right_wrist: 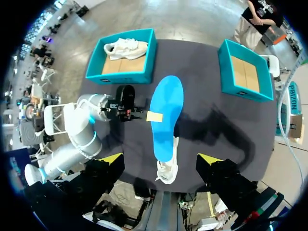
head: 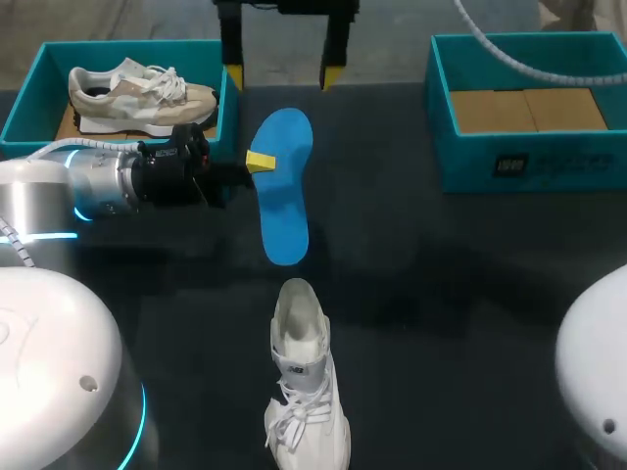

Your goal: Take the shoe out of the shoebox, open the shoe tongue, remove and reinsert the insole, then place the shoe into the shoebox

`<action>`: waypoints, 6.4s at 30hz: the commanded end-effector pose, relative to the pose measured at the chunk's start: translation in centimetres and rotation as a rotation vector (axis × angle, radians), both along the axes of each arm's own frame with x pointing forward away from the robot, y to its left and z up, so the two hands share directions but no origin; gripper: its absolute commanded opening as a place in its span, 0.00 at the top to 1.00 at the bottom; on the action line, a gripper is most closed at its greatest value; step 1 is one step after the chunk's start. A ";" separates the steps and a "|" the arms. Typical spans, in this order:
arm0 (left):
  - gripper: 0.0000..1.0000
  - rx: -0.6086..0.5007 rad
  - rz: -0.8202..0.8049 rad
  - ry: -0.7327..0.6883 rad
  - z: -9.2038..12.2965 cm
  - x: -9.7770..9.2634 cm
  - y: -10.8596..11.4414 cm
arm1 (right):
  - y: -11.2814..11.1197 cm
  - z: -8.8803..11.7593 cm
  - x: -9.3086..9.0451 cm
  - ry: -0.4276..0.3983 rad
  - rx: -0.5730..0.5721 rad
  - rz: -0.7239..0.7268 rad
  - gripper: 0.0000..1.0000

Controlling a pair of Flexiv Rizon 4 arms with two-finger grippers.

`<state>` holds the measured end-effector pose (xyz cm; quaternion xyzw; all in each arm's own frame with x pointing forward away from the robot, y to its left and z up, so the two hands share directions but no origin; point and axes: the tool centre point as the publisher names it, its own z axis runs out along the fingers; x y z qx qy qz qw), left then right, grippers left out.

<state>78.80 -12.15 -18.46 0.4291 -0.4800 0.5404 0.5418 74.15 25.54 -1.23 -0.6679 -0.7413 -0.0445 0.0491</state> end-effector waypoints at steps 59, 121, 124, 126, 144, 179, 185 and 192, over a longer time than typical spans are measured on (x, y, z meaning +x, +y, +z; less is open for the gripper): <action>1.00 0.003 0.000 0.000 0.1 -0.1 0.0 | -3.6 -9.5 0.2 0.024 1.329 0.014 0.00; 1.00 -0.068 0.291 -1.637 3.8 1.8 2.9 | -3.7 -9.7 0.4 0.030 1.312 -0.018 0.00; 1.00 -0.098 0.295 -1.738 4.8 1.8 3.4 | -3.7 -9.7 0.4 0.030 1.312 -0.018 0.00; 1.00 -0.099 0.283 -1.815 5.4 1.8 3.7 | -3.7 -9.7 0.4 0.030 1.312 -0.018 0.00; 1.00 -0.057 0.282 -2.505 6.5 0.7 3.9 | -3.7 -9.7 0.4 0.030 1.312 -0.018 0.00; 1.00 -0.093 0.276 -2.946 6.2 1.0 3.5 | -3.7 -9.7 0.4 0.030 1.312 -0.018 0.00; 1.00 -0.071 0.284 -2.989 6.3 0.9 3.4 | -3.7 -9.7 0.4 0.030 1.312 -0.018 0.00; 1.00 -0.039 0.277 -3.069 6.3 0.6 3.0 | -3.7 -9.7 0.4 0.030 1.312 -0.018 0.00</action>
